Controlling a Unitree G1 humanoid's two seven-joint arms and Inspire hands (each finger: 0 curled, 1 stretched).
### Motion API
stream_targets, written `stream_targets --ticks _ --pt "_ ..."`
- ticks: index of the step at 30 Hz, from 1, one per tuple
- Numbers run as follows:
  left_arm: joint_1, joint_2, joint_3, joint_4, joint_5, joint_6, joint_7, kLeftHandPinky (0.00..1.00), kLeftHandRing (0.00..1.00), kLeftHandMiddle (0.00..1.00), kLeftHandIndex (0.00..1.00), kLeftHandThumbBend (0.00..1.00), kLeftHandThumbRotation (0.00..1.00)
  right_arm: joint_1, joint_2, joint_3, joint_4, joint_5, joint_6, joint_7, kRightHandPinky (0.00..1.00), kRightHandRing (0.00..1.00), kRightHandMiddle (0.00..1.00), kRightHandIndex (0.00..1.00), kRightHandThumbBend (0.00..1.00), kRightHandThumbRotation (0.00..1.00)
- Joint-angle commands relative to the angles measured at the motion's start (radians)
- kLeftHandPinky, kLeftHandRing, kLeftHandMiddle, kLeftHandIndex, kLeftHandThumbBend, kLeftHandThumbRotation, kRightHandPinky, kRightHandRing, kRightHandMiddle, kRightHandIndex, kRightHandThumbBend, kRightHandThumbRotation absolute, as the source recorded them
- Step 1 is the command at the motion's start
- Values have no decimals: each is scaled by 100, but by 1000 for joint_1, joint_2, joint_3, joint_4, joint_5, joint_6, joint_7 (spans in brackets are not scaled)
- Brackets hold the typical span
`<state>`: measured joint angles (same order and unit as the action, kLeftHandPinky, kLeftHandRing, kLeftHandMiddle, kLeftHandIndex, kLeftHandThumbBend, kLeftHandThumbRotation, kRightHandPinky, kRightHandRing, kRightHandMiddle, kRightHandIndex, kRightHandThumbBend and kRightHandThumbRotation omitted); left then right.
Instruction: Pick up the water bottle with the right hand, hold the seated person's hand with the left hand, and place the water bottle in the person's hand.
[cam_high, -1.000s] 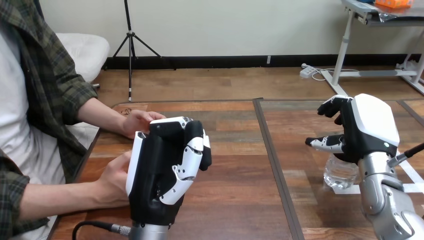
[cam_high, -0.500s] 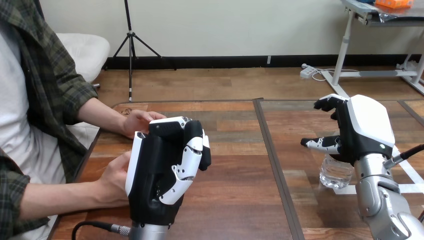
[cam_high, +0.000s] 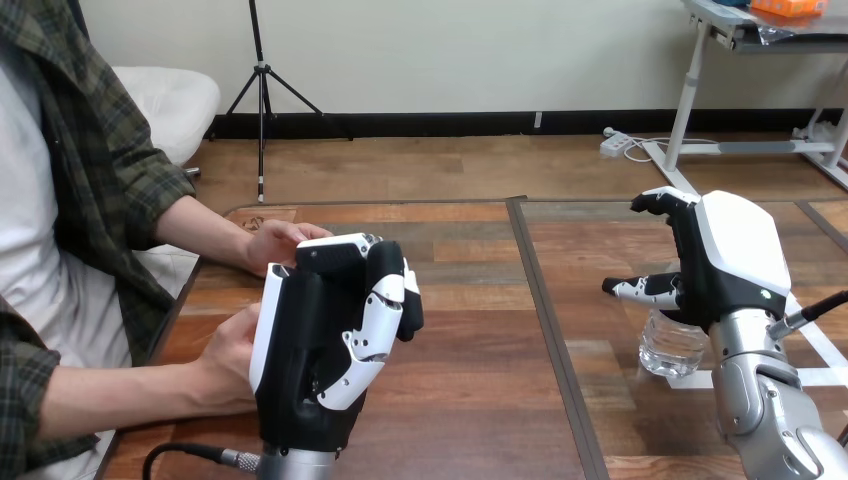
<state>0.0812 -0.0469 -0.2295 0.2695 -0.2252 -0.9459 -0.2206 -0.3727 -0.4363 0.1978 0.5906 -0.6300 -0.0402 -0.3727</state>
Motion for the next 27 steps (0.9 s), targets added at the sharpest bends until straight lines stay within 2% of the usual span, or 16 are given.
stream_targets --ticks 1,20,27 --pt "-37 -55 -4 -2 0 -4 -6 5 10 21 27 1 0 26 12 8 -11 9 5 9 68 76 79 76 78 0" --pt "-43 -58 -1 12 -4 -13 -19 6 10 22 29 0 0 48 14 -10 -22 29 1 4 69 77 79 78 77 0" --pt "-46 -58 -1 16 -6 -14 -23 6 11 23 29 0 0 56 29 -36 -23 78 -34 -6 67 75 79 78 78 0"
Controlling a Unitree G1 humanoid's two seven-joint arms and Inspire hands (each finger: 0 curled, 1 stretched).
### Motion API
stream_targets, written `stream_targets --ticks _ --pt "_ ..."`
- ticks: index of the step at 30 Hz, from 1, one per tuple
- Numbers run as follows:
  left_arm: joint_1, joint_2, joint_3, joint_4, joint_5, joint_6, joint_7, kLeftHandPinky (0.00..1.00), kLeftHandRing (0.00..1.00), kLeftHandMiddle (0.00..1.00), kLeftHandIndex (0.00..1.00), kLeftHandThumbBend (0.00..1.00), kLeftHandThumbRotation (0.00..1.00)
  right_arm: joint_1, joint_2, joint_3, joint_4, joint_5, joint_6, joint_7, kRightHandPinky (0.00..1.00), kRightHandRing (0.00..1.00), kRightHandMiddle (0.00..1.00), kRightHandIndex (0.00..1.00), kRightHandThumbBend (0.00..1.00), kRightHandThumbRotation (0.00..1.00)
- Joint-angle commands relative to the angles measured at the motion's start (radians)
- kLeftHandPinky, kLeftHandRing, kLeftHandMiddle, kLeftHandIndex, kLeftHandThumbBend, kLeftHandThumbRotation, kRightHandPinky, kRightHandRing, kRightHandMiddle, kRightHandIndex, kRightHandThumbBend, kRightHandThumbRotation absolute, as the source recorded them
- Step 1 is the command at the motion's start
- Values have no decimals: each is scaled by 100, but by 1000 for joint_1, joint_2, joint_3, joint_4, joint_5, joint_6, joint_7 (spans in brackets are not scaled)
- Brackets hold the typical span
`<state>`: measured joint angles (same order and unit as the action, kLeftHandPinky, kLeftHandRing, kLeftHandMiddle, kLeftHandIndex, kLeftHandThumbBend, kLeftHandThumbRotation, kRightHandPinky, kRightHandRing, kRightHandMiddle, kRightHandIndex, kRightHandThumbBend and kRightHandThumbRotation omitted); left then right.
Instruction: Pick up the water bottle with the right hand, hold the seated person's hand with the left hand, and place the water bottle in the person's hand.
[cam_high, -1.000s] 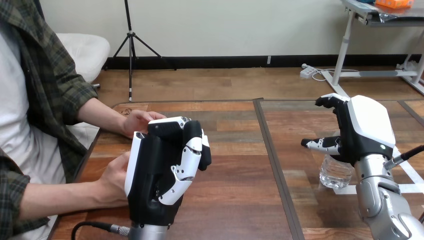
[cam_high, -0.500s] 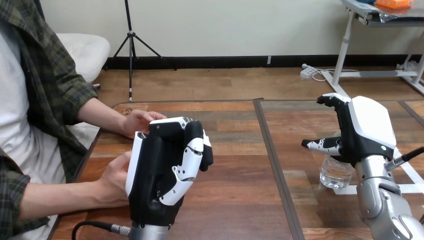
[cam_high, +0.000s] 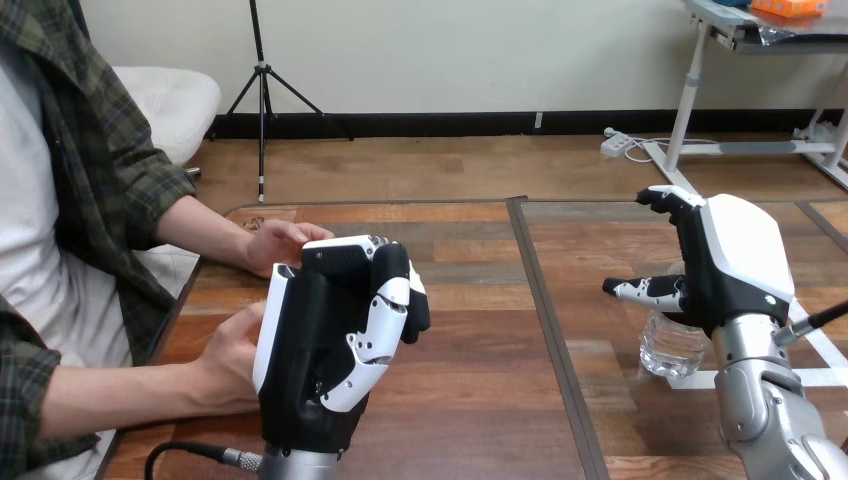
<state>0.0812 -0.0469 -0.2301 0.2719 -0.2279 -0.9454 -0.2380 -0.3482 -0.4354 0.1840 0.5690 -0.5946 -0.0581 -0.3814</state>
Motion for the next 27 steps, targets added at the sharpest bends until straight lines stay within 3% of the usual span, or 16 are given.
stream_targets --ticks 1,5,15,21,27 --pt "-46 -58 0 14 -3 -15 -6 6 11 23 29 0 0 33 31 -27 -2 54 -21 6 67 75 79 79 78 0" --pt "-46 -59 1 16 -3 -15 -7 6 11 23 30 0 0 38 51 -59 5 126 -60 15 69 78 81 81 76 0" --pt "-43 -59 2 10 3 -8 -3 8 13 27 33 0 0 53 165 -203 55 421 -253 36 77 85 88 88 70 0" --pt "-49 -56 1 14 -10 -9 -13 9 15 29 35 0 0 53 215 -247 97 502 -358 28 81 89 91 92 65 0" --pt "-49 -52 -1 13 -17 -2 -23 9 15 30 36 0 0 48 252 -278 134 538 -424 17 86 93 95 94 60 0"
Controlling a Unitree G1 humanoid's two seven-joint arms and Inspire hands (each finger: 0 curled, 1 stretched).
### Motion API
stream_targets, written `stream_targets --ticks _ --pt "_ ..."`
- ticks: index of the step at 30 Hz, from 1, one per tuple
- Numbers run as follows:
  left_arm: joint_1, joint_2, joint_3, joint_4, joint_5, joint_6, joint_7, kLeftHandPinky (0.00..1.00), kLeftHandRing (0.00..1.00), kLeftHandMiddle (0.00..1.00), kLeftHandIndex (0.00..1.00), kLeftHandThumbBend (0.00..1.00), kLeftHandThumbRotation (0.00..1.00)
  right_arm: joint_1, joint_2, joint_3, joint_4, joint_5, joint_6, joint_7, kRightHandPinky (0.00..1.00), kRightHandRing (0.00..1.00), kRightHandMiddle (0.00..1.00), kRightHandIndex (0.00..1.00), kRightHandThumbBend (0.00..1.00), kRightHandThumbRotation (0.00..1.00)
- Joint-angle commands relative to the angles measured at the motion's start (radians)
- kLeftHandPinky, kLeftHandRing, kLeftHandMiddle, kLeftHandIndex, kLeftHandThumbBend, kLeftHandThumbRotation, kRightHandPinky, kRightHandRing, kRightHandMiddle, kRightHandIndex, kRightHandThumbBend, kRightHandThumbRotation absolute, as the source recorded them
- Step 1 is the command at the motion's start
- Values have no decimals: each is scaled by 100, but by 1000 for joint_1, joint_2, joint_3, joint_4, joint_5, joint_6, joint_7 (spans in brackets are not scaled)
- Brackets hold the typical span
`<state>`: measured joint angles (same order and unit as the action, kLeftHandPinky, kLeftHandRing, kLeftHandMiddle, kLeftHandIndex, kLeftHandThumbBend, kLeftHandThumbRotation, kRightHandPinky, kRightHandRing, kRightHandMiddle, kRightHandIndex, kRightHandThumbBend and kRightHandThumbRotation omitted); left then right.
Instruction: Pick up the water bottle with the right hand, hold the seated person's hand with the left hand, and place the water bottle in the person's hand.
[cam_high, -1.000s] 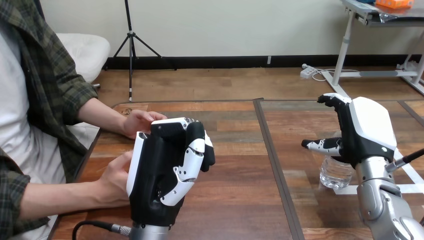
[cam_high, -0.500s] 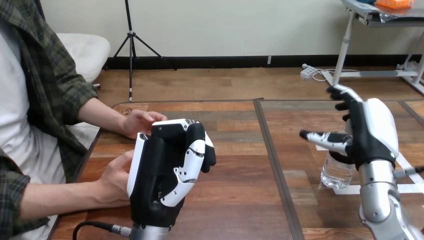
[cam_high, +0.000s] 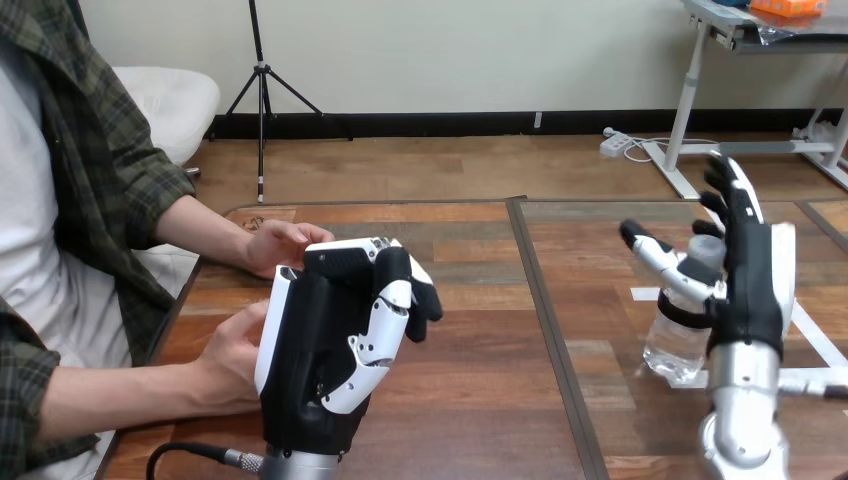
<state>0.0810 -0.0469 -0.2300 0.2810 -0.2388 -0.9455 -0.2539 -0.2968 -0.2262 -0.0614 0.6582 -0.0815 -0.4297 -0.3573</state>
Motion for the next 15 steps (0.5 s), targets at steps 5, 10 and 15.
stream_targets --ticks 5,10,15 --pt "-49 -50 1 6 -4 -3 -10 10 16 31 37 1 0 -9 53 -42 78 19 -93 -19 91 96 96 95 57 0" --pt "-51 -53 5 7 0 -6 -9 10 16 32 37 0 0 -13 57 -47 99 11 -110 -26 93 97 97 96 56 0" --pt "-51 -53 5 2 -5 -2 -11 10 16 32 38 0 0 -17 59 -52 114 17 -108 -23 95 97 97 96 55 0"
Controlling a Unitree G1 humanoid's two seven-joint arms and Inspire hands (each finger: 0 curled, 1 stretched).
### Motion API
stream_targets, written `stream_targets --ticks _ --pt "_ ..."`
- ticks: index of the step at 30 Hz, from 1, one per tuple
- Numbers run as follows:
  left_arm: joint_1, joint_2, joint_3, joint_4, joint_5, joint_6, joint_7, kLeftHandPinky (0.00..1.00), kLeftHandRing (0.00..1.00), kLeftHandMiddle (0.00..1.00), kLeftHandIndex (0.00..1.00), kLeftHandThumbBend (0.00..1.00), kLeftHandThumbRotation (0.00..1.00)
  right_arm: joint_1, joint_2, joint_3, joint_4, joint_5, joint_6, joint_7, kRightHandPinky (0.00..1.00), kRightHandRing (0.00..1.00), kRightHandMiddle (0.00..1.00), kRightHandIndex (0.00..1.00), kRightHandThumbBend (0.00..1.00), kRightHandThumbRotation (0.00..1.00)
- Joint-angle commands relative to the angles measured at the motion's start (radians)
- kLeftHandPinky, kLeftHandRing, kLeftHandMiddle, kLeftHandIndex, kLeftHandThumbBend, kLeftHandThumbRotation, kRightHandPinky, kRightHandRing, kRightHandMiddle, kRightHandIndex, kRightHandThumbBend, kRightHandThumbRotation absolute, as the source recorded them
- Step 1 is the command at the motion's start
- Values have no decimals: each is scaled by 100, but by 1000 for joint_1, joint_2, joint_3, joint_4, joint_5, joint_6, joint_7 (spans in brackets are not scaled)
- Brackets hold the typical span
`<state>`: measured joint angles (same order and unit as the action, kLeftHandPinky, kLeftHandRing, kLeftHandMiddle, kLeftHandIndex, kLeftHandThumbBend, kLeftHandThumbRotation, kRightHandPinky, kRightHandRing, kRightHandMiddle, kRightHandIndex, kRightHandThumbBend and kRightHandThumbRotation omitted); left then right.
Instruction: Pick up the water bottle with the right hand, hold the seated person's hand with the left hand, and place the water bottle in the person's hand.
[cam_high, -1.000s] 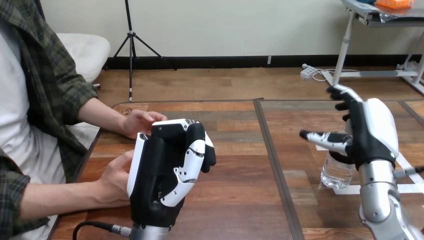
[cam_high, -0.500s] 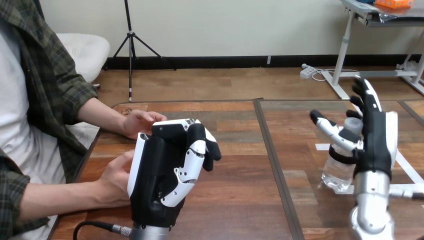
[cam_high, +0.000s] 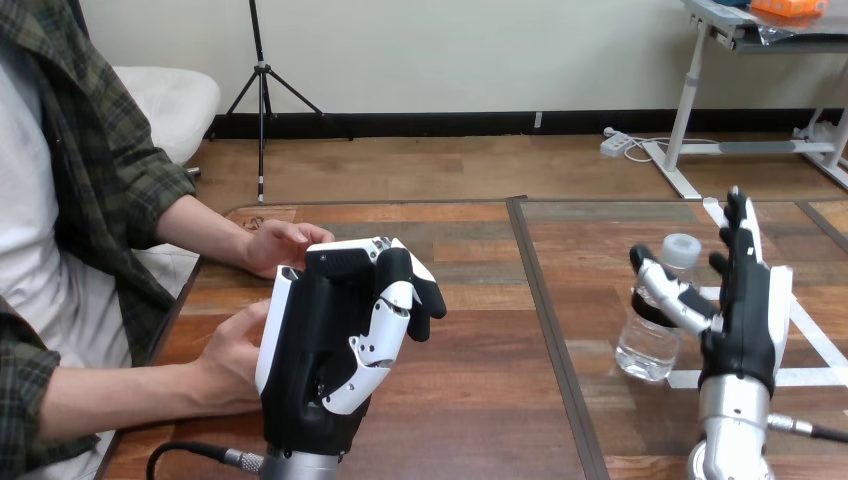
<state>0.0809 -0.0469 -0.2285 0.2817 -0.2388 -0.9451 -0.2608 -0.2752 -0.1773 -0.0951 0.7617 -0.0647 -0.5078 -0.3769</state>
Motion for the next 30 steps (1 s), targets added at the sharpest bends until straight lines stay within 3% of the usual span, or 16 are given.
stream_targets --ticks 1,12,30 --pt "-51 -52 2 1 -9 -2 -6 10 16 32 38 0 0 -40 9 -18 12 -2 -25 -4 95 97 97 96 56 0" --pt "-51 -47 2 -7 -22 8 -17 9 15 32 38 4 0 -49 -6 -7 41 -44 -5 -27 95 97 96 95 58 0" --pt "-47 -50 8 -11 -6 7 -12 9 15 31 37 0 0 -62 -23 -1 73 -92 23 -34 94 93 94 93 61 0"
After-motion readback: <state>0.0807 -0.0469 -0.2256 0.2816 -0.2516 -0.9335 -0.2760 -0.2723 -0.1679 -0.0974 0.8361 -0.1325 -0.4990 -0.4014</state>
